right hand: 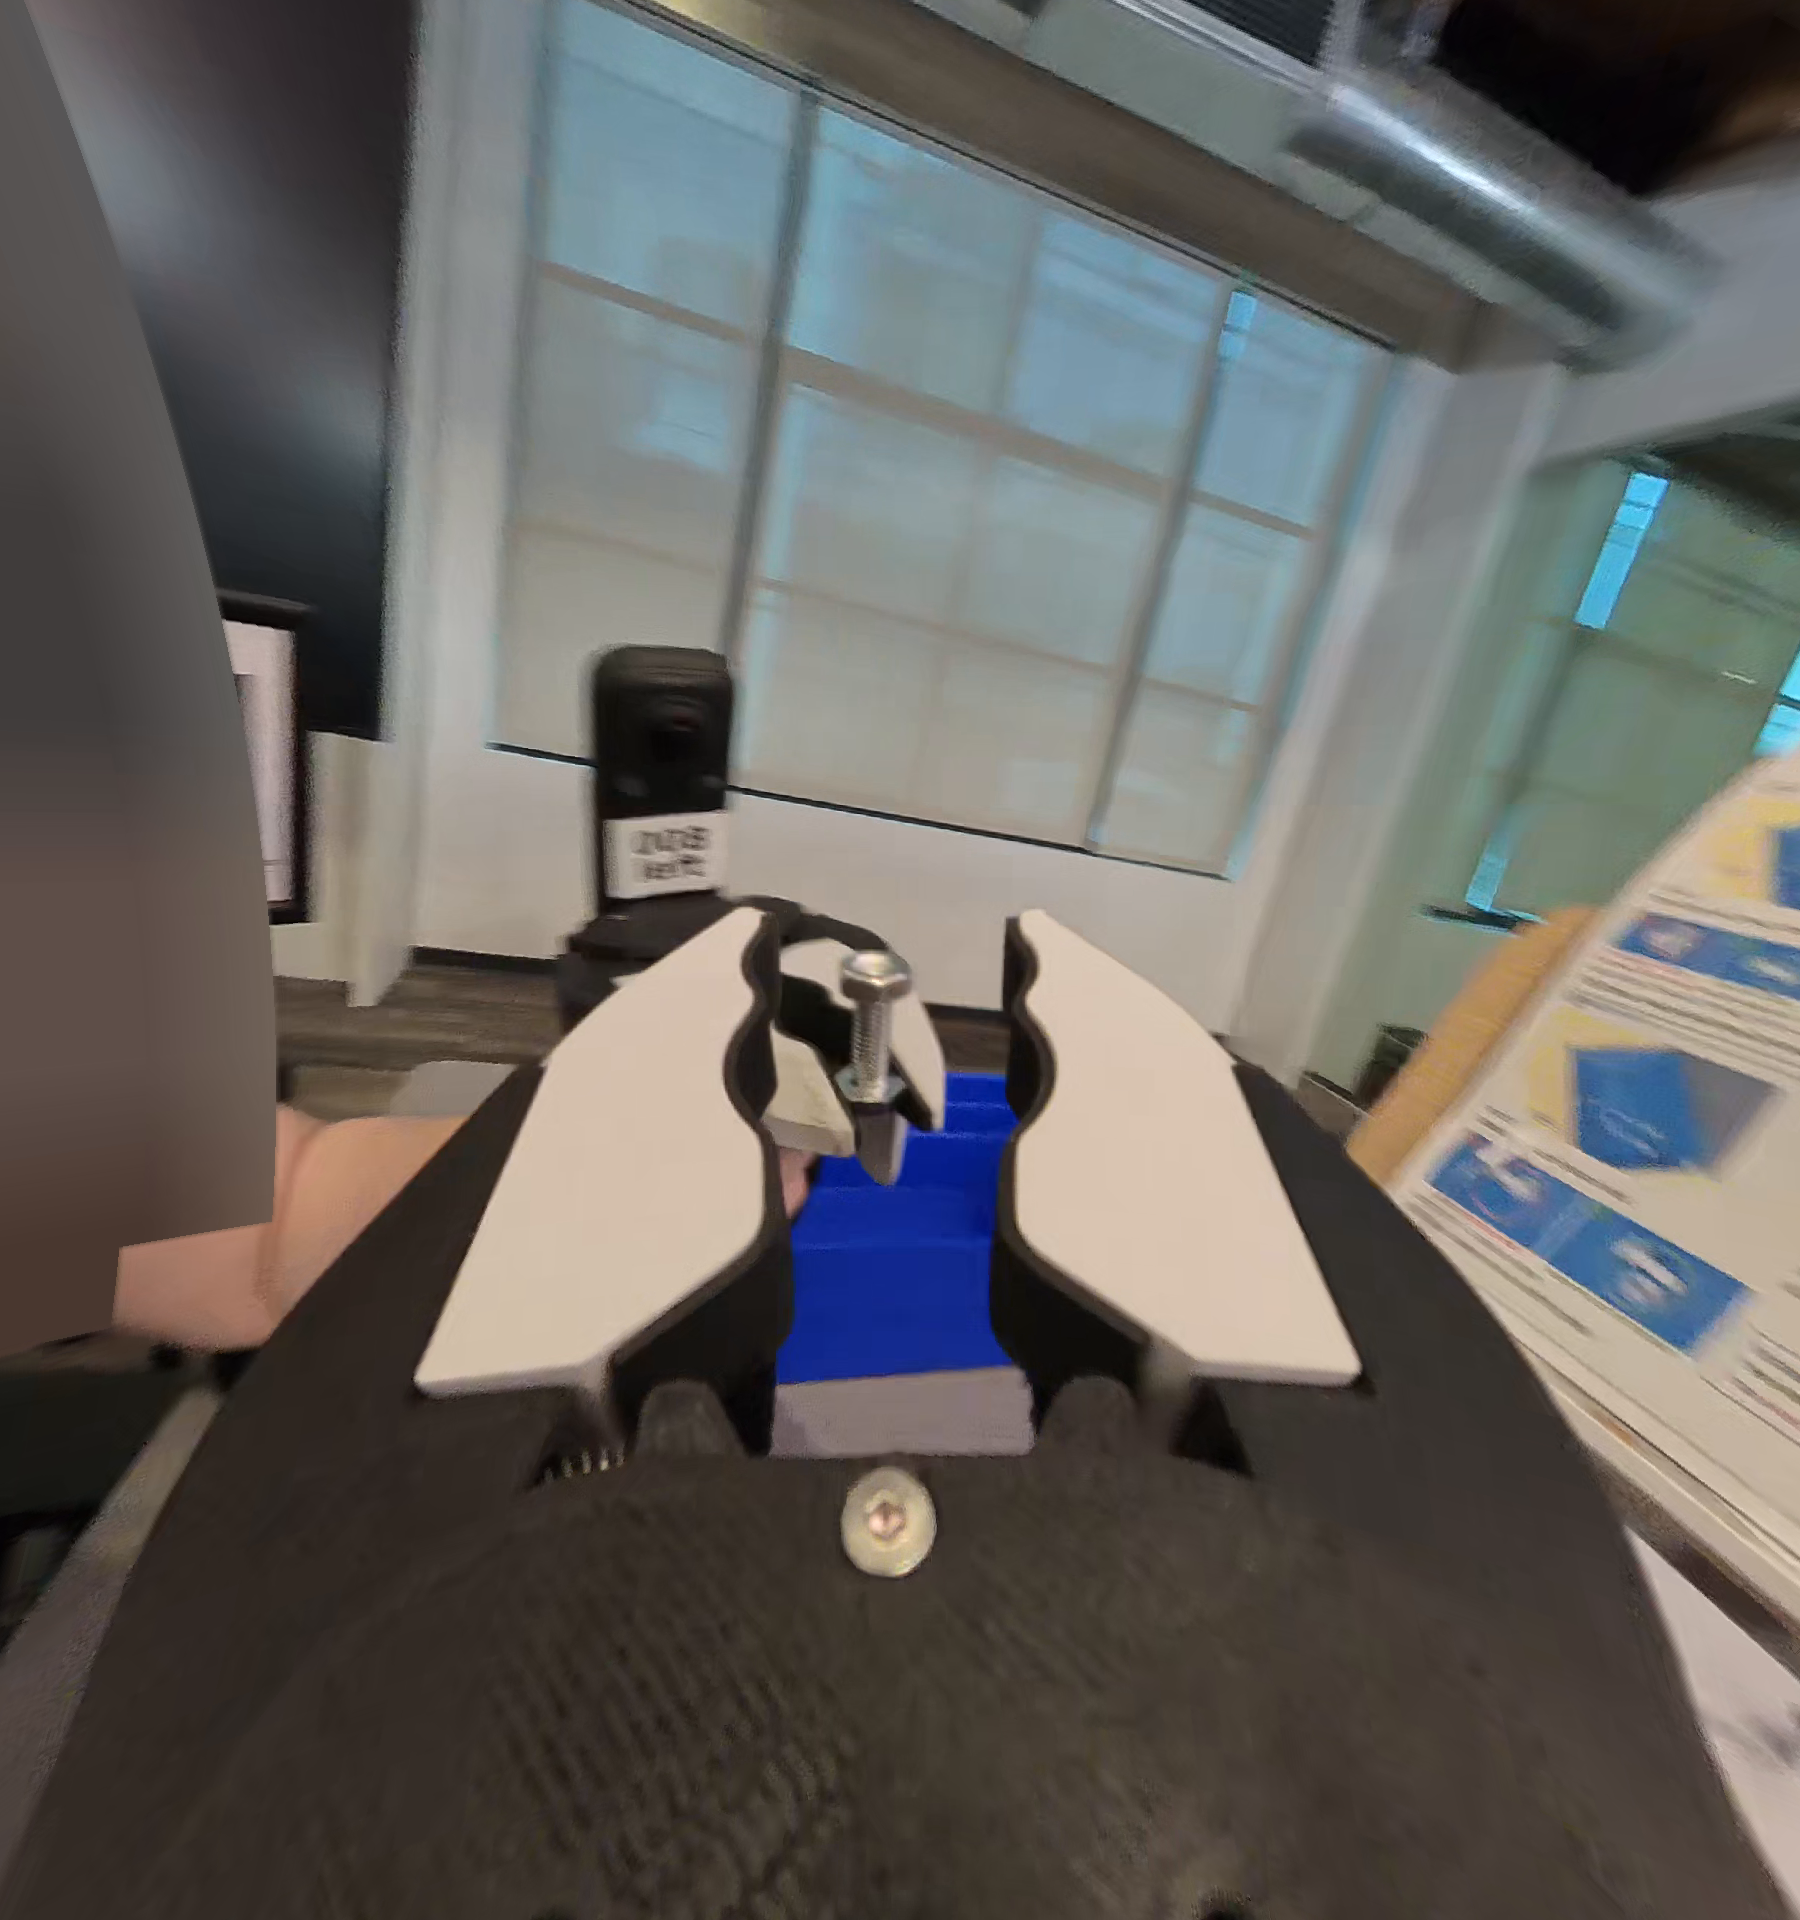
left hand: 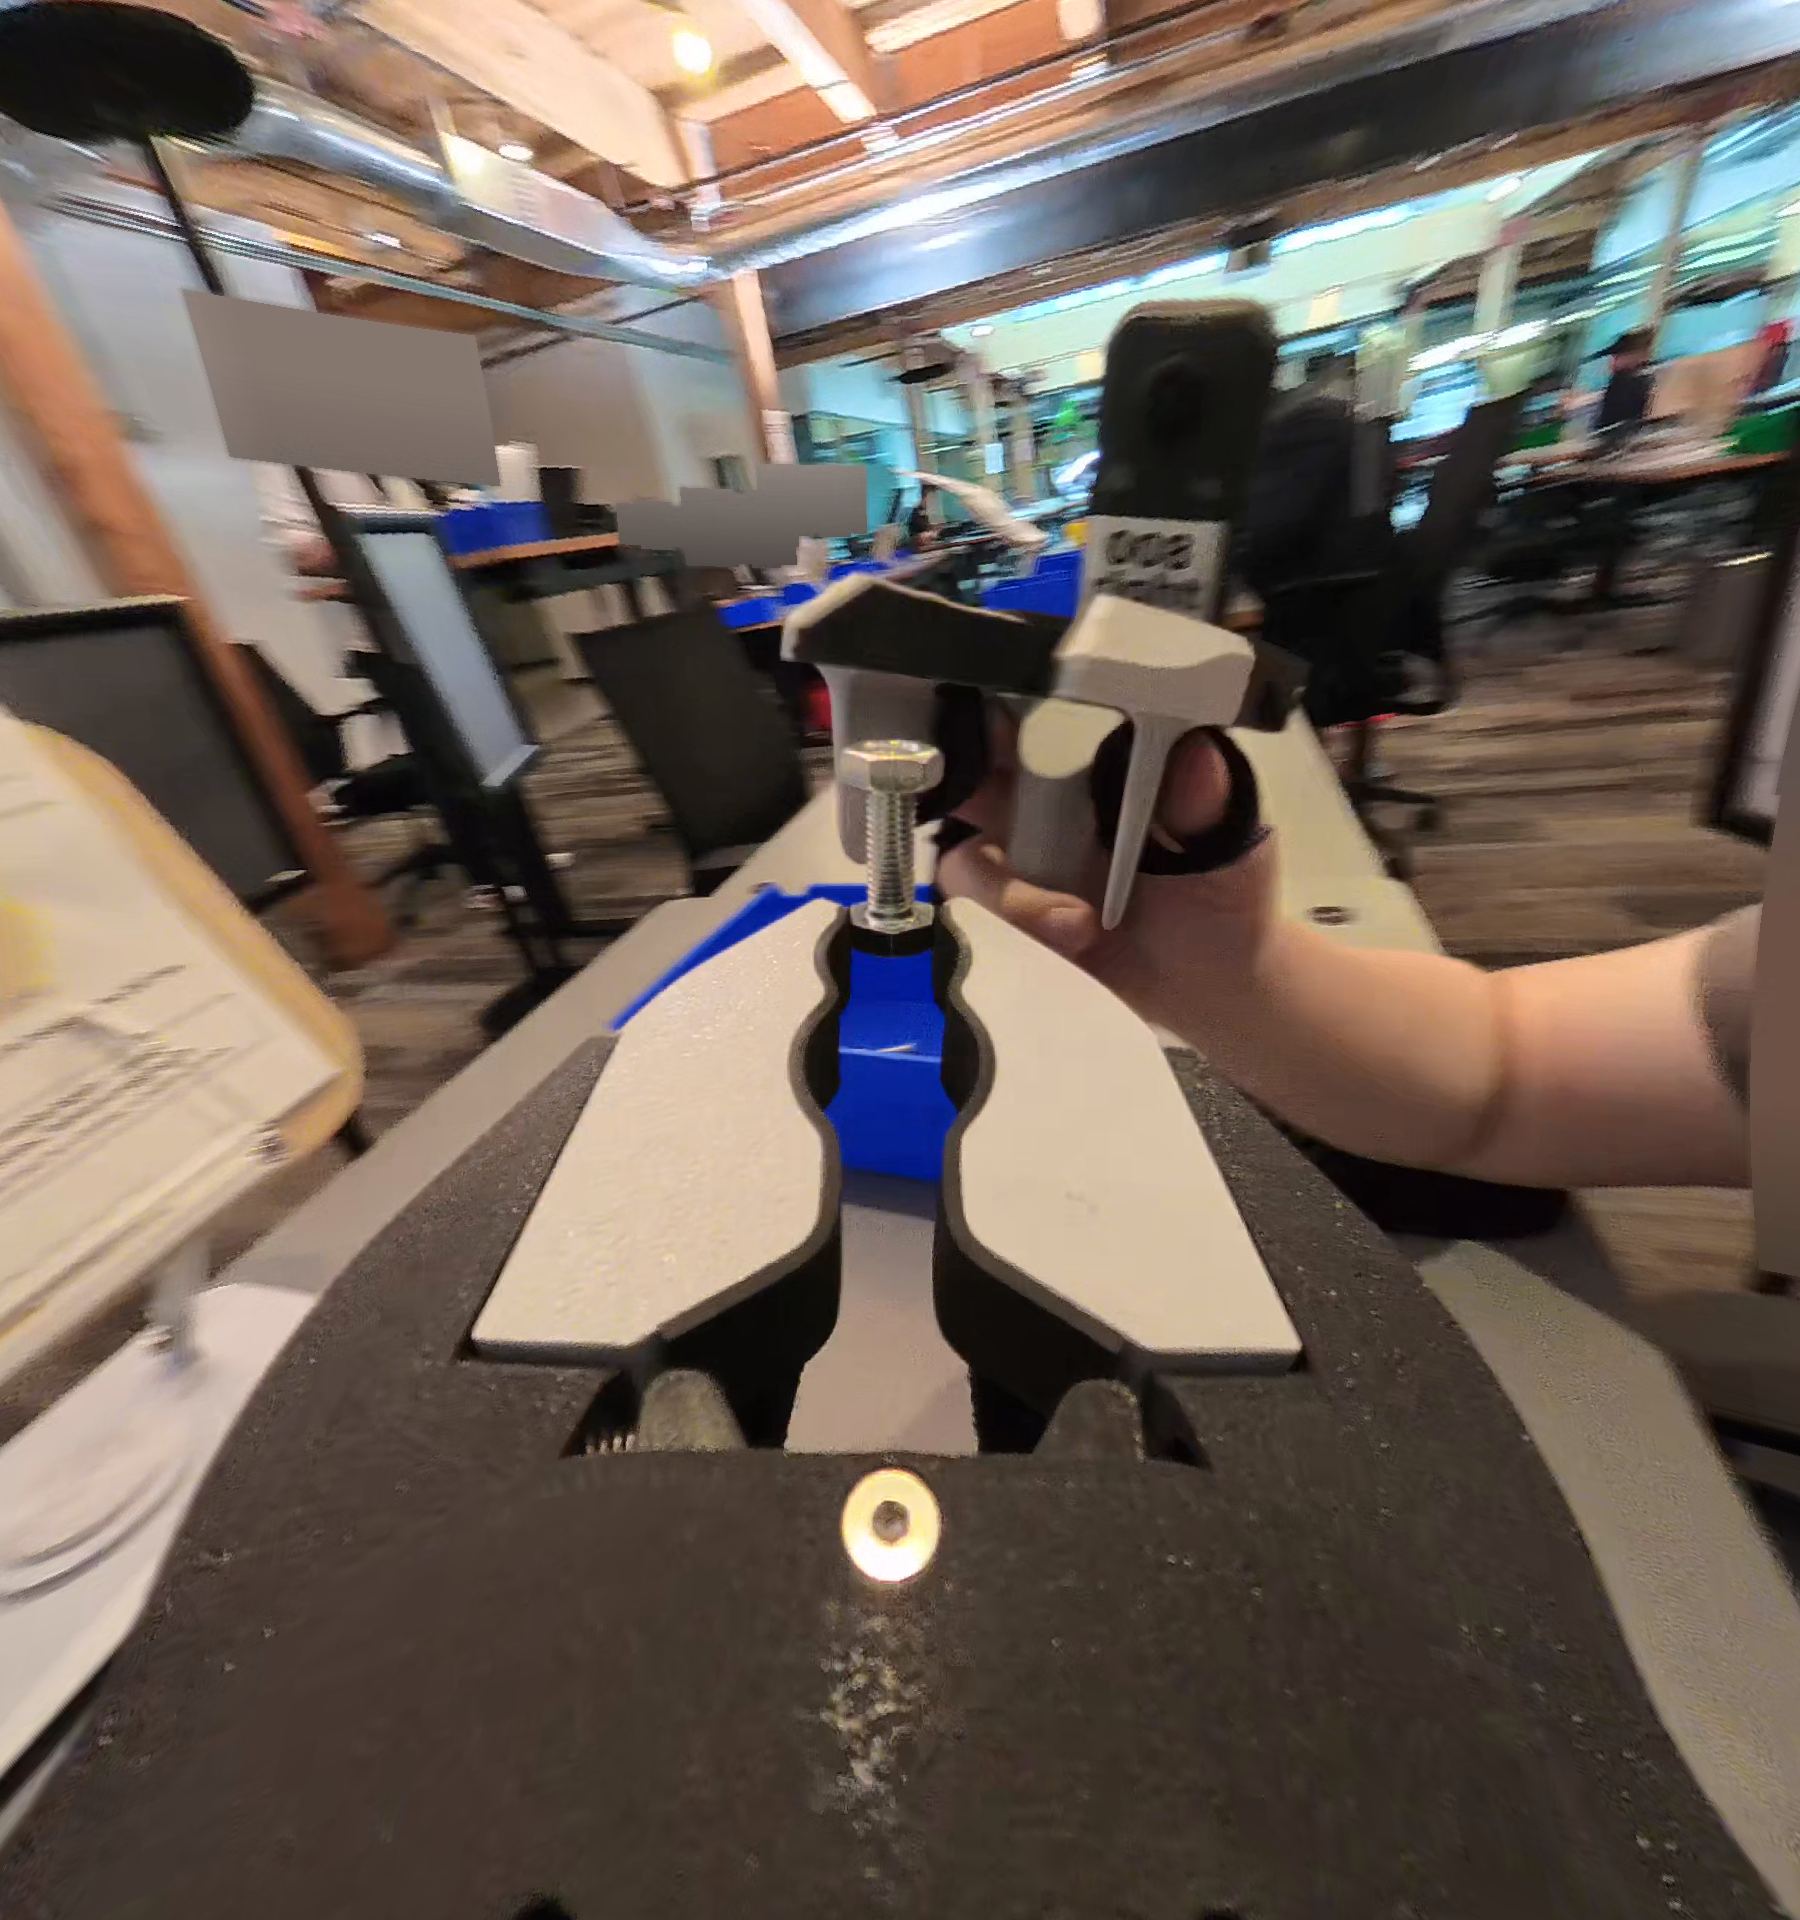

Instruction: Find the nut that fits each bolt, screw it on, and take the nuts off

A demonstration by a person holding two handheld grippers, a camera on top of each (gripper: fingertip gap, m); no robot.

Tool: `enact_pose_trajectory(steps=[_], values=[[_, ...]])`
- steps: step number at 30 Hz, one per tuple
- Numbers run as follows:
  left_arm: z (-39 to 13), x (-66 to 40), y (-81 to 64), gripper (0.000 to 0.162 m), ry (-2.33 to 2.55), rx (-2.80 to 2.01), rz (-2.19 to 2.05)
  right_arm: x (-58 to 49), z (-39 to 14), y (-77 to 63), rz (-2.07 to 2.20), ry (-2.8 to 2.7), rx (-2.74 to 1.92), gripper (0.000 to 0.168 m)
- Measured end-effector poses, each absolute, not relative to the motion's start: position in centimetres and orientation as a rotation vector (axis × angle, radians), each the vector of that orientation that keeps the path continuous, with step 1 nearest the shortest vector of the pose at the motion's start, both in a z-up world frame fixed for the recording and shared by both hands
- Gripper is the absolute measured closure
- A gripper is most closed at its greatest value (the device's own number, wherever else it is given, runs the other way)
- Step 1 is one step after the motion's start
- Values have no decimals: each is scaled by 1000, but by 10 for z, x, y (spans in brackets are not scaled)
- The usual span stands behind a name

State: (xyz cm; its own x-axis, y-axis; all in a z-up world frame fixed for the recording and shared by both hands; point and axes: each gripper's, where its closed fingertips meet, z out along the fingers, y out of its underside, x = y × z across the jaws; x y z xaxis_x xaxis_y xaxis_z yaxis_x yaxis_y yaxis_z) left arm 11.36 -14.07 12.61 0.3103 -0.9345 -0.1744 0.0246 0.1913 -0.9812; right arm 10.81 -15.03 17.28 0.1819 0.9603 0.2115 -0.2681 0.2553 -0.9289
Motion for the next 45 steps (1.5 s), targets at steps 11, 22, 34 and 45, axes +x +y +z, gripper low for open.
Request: enact_pose_trajectory(steps=[11, 22, 34, 45], values=[[123, 111, -127, 148, 947, -1202, -695, 92, 155, -136, 927, -879, -1049, 141], [124, 120, -153, 148, 1101, -1157, -909, 97, 158, -156, 1166, -1107, -986, 152], [99, 147, -247, 148, 1535, -1047, -1570, 132, 134, -242, 2010, -1607, -485, 152], [110, 146, -216, 148, 1362, -1077, -1352, 133, 160, -219, 1784, -1388, -525, 125]])
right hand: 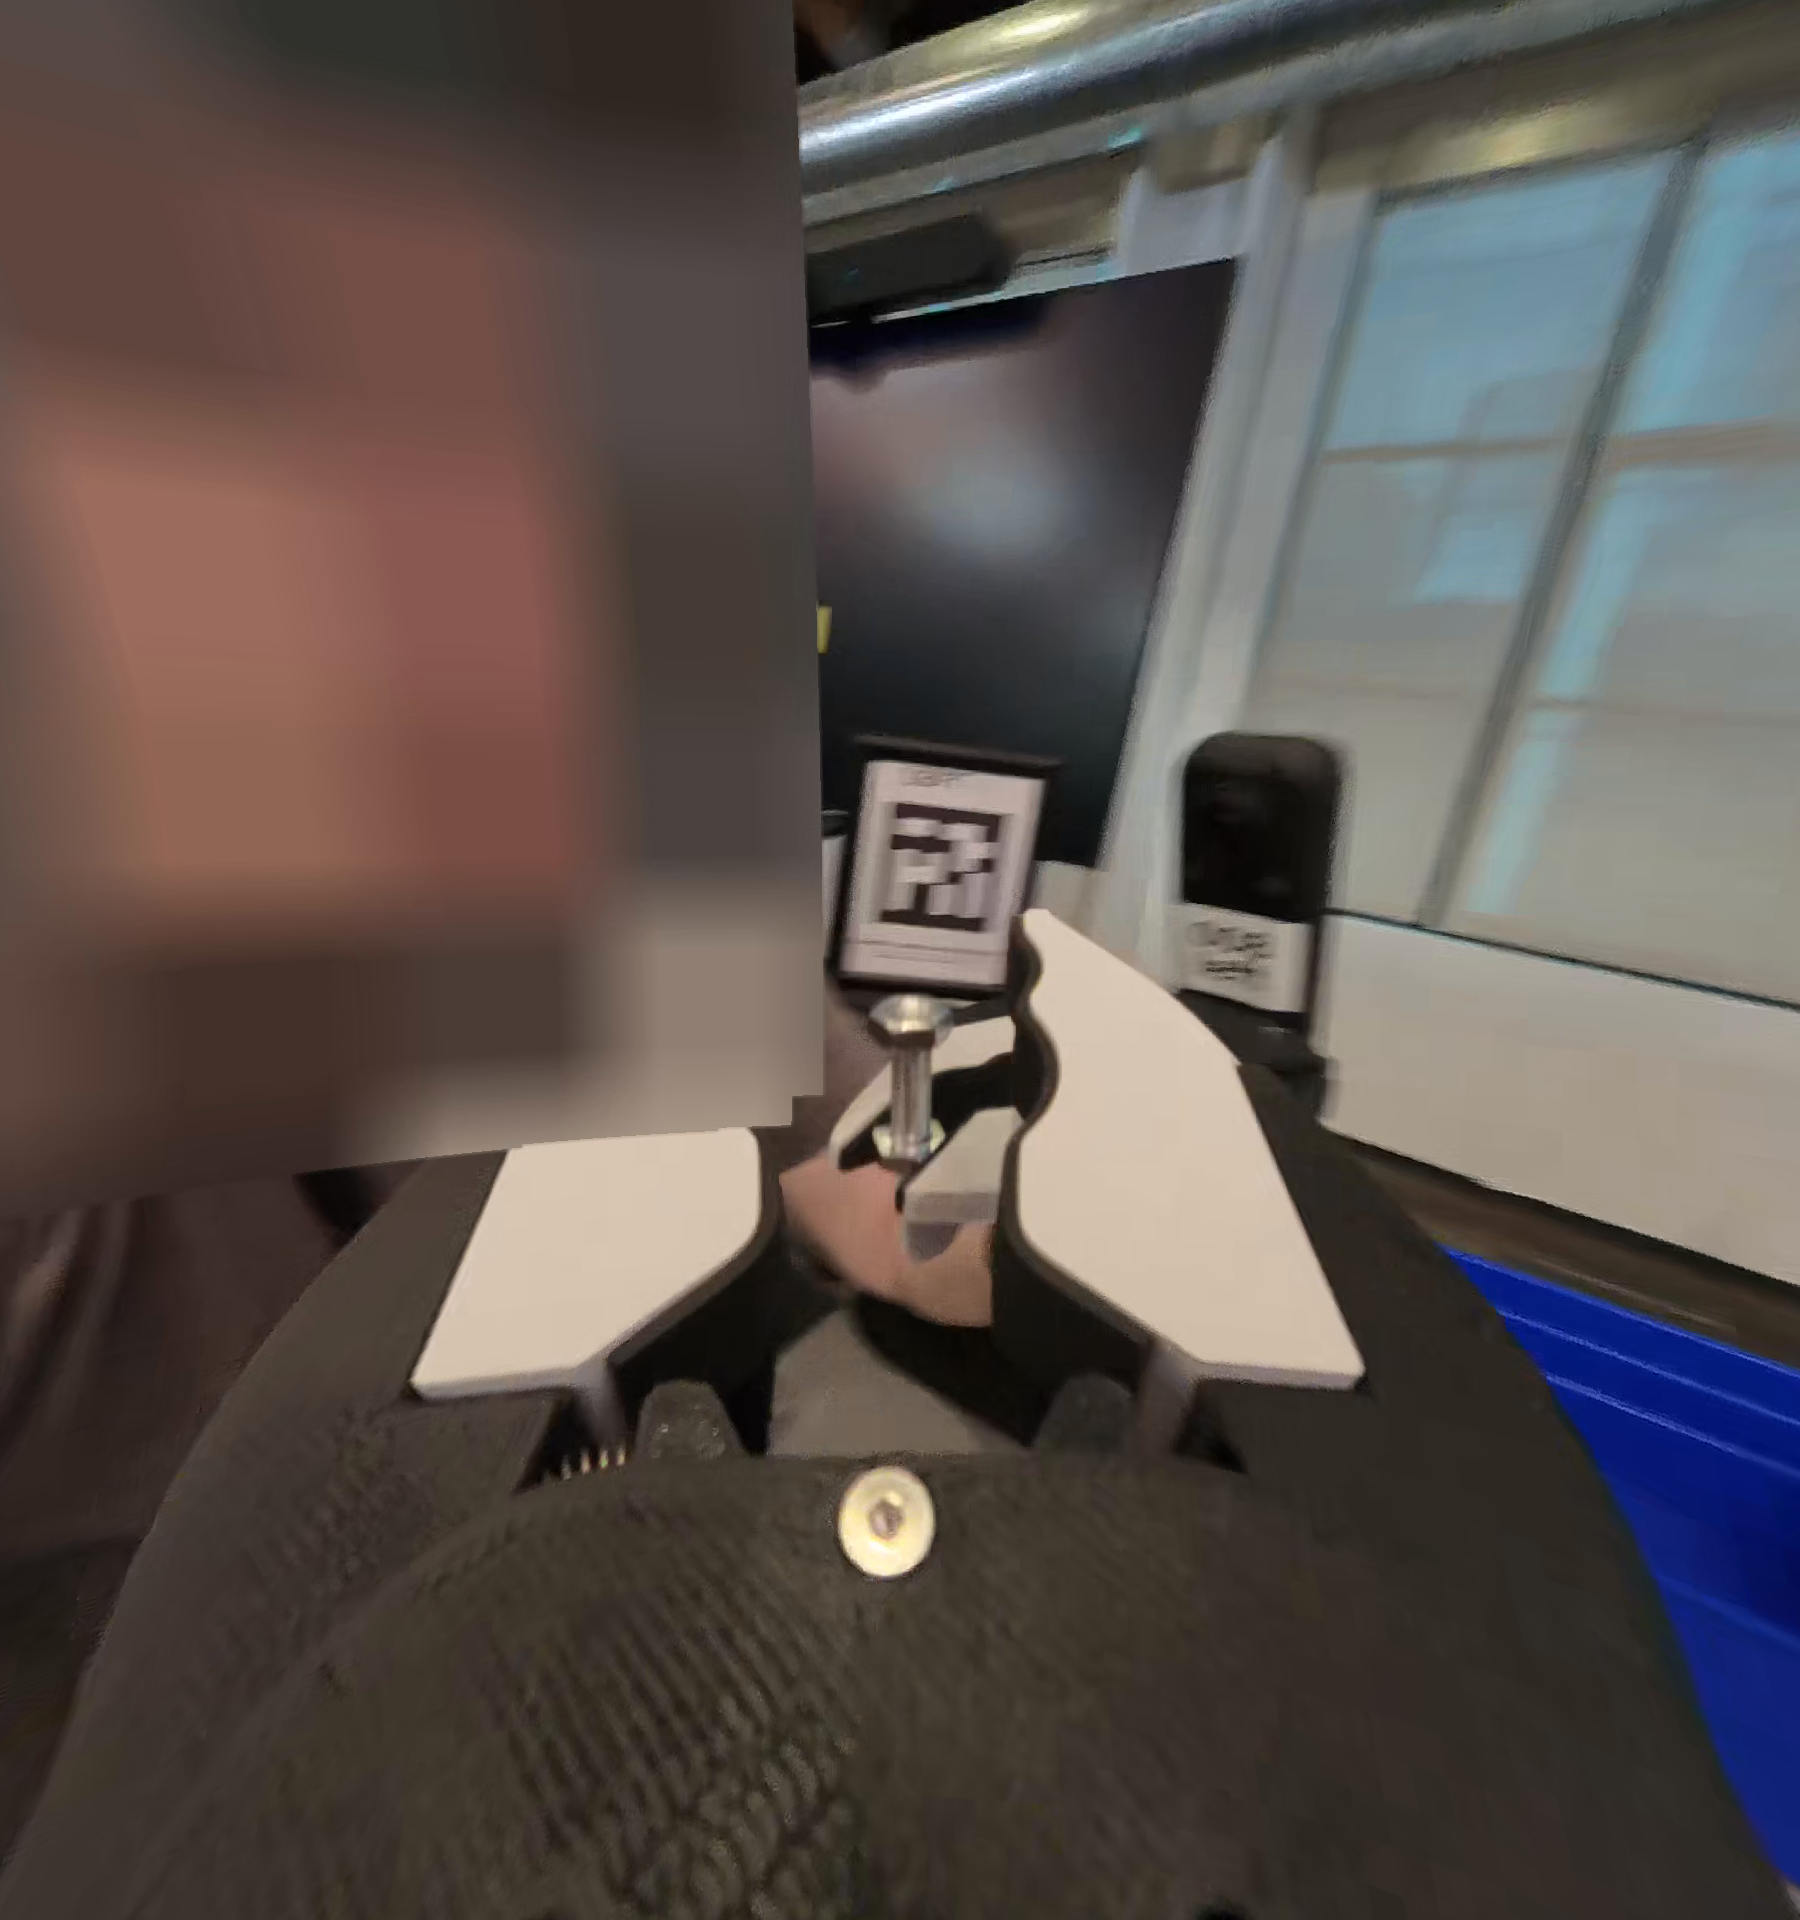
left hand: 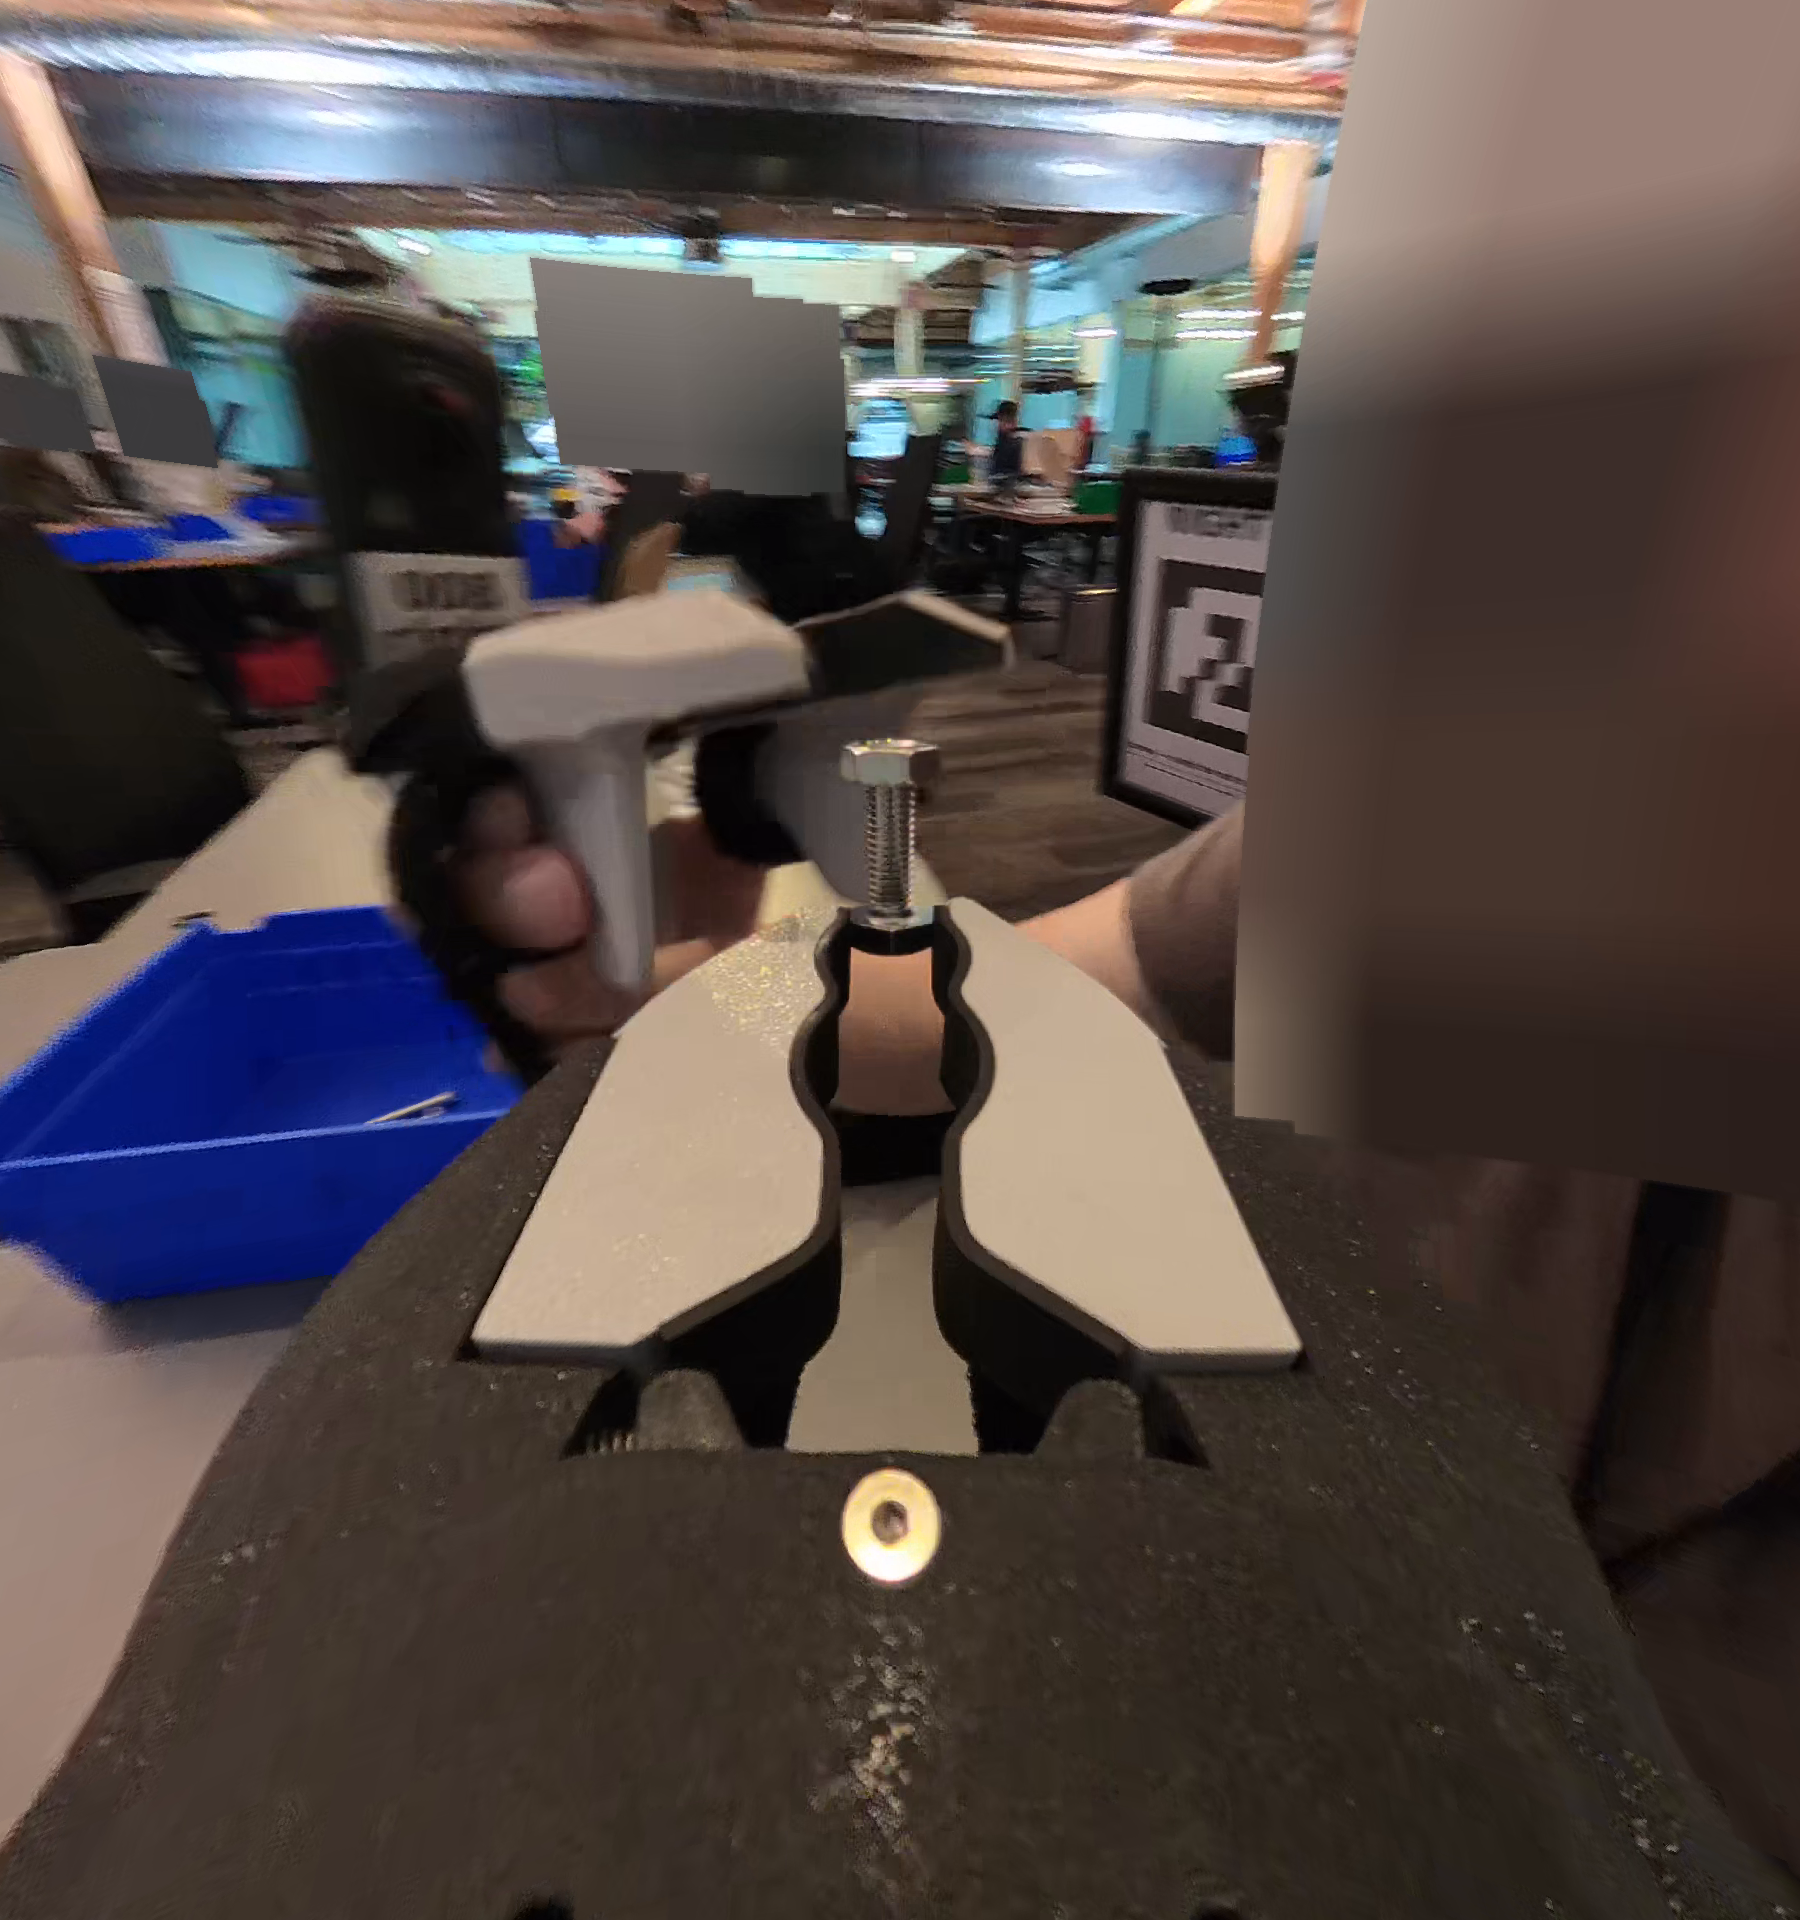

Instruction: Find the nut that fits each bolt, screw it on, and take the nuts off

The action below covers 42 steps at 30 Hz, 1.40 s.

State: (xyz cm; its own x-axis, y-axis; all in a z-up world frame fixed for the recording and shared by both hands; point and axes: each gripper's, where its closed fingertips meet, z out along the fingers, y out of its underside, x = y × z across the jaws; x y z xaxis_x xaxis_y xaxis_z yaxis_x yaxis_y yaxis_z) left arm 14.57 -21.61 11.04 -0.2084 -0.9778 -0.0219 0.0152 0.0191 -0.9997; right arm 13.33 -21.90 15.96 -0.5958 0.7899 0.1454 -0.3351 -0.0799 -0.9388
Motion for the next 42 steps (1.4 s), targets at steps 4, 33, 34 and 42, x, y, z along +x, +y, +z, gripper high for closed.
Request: enact_pose_trajectory(steps=[4, 33, 34, 42], values=[[115, 139, -175, 148, 1185, -1138, -1047, 127, 178, -177, 1343, -1121, -676, 125], [124, 125, -157, 148, 1076, -1168, -966, 105, 160, -160, 1429, -1079, -877, 153], [122, 128, -165, 148, 1119, -1167, -1044, 108, 158, -167, 1508, -1139, -834, 153], [102, 144, -205, 148, 1348, -1191, -1425, 124, 139, -203, 1791, -1426, -629, 152]])
